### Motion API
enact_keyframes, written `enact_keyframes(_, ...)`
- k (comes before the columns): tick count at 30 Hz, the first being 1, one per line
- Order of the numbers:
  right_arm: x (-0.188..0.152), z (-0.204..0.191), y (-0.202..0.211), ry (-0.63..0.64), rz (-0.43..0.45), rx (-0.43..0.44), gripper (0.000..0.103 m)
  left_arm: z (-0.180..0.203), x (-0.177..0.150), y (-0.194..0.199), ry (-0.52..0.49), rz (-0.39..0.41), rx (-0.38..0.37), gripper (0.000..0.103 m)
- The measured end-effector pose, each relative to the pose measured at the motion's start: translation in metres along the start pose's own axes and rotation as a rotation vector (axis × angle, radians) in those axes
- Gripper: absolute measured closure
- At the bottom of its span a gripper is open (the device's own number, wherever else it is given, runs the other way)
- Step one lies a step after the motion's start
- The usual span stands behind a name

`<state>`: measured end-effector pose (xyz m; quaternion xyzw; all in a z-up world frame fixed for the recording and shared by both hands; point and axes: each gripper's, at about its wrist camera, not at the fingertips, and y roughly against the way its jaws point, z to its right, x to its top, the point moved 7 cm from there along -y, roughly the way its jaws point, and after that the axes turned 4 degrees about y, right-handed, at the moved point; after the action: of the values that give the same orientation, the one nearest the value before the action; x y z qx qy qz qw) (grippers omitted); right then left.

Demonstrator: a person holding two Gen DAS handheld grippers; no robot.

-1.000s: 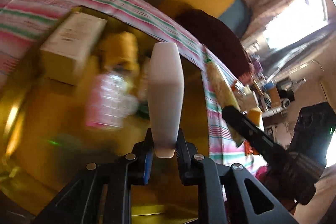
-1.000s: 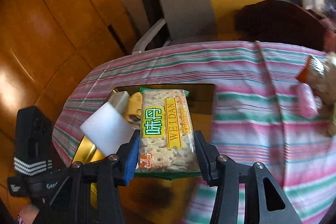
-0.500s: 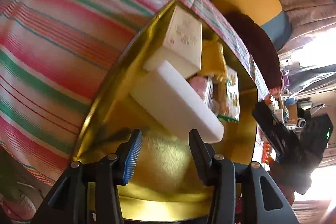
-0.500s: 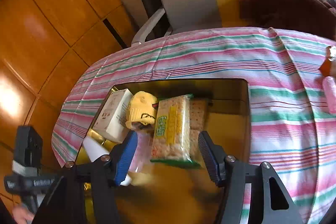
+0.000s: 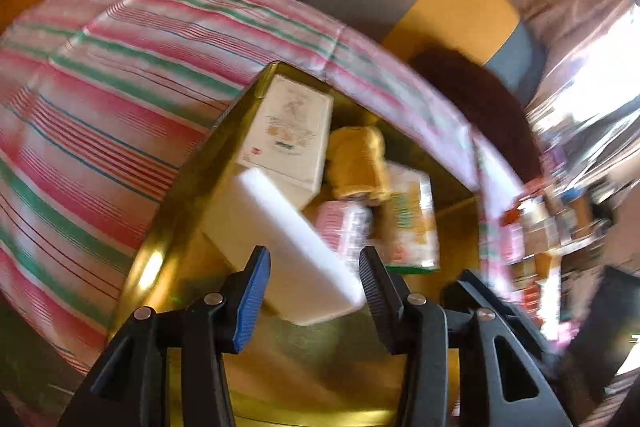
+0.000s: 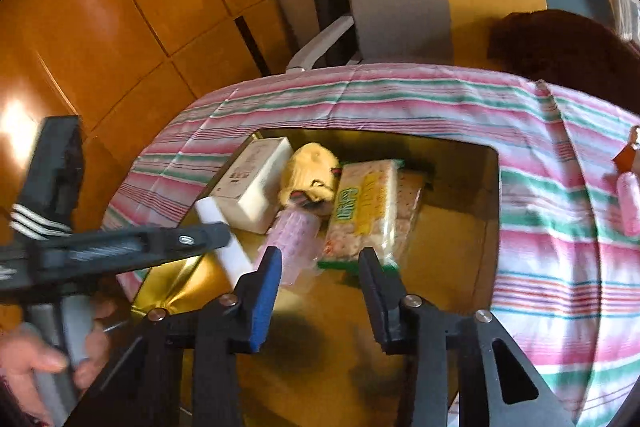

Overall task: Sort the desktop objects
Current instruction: 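Carry the cracker bag and white sponge into the gold tray and open both tools, then move both open tools from the gold tray back to the pile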

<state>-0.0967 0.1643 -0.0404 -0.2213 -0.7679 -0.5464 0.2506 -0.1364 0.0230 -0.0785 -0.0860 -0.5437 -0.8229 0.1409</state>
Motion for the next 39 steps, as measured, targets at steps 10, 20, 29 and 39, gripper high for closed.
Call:
enact_keyframes(10, -0.005, 0.003, 0.018, -0.050, 0.024, 0.033, 0.060, -0.033, -0.011, 0.031, 0.019, 0.066, 0.089, 0.059)
enact_keyframes(20, -0.007, 0.028, 0.042, -0.101, 0.064, 0.015, 0.060, 0.002, -0.011, 0.023, 0.027, 0.077, -0.014, 0.058)
enact_keyframes(29, -0.010, 0.059, 0.063, -0.160, 0.112, -0.022, 0.057, 0.058, -0.043, 0.024, -0.091, 0.050, -0.063, 0.057)
enact_keyframes(39, -0.021, 0.112, 0.099, -0.163, 0.159, -0.168, 0.057, 0.113, -0.074, 0.017, -0.196, 0.017, -0.117, 0.056)
